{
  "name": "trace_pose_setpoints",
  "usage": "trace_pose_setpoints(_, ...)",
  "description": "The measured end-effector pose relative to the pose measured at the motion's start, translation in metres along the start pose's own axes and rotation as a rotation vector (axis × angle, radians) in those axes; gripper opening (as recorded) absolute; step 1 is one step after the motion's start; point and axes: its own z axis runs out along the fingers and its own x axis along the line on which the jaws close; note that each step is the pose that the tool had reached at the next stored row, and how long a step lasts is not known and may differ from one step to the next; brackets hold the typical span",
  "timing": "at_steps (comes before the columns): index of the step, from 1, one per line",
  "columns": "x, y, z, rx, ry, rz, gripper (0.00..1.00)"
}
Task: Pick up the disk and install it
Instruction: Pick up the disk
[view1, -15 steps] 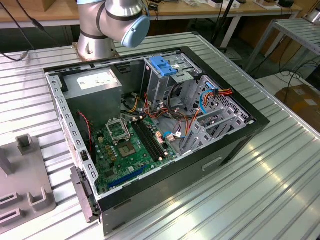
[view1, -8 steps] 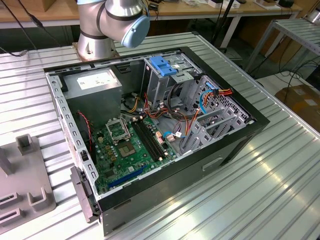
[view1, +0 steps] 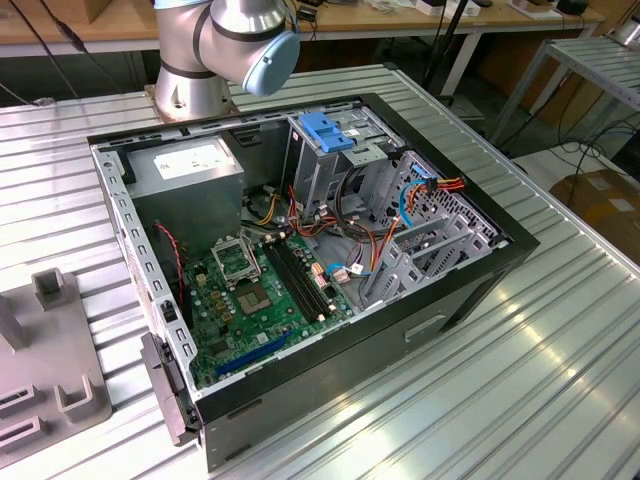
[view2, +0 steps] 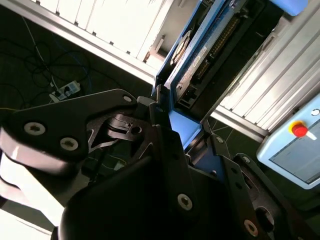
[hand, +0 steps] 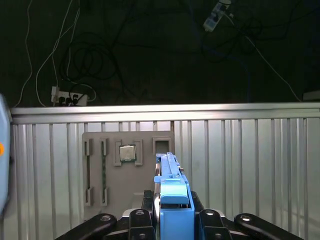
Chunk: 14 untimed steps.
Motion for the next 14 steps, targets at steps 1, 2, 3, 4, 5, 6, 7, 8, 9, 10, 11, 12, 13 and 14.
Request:
trace_pose_setpoints(1, 0.0000, 0.0000, -0.0024, -0.0001, 0.0001, 0.000, 0.37)
trace_pose_setpoints(2, 0.0000, -0.0001, -0.0044, -0.0002, 0.0001, 0.000, 0.37)
trace_pose_setpoints(3, -0.0001, -0.0001, -0.0068, -0.0001, 0.0000, 0.000, 0.37)
trace_pose_setpoints(4, -0.0001, -0.0001, -0.0087, 0.0001, 0.0000, 0.000, 0.37)
trace_pose_setpoints(5, -0.0001, -0.0001, -0.0112, 0.0000, 0.0000, 0.000, 0.37)
trace_pose_setpoints(6, -0.0001, -0.0001, -0.0134, 0.0000, 0.0000, 0.000, 0.37)
trace_pose_setpoints(7, -0.0001, -0.0001, -0.0168, 0.0000, 0.0000, 0.000, 0.37)
trace_pose_setpoints(8, -0.0001, -0.0001, -0.0185, 0.0000, 0.0000, 0.000, 0.37)
trace_pose_setpoints(9, -0.0001, -0.0001, -0.0207, 0.0001, 0.0000, 0.000, 0.37)
trace_pose_setpoints(10, -0.0002, -0.0001, -0.0231, 0.0000, 0.0000, 0.000, 0.37)
trace_pose_setpoints(11, -0.0002, -0.0001, -0.0252, 0.0000, 0.0000, 0.000, 0.37)
trace_pose_setpoints(12, -0.0002, -0.0001, -0.0291, 0.0000, 0.0000, 0.000, 0.37)
trace_pose_setpoints(13, -0.0003, -0.0002, -0.0311, -0.0001, 0.0000, 0.000, 0.37)
trace_pose_setpoints(14, -0.0003, -0.0001, -0.0310, 0.0001, 0.0000, 0.000, 0.37)
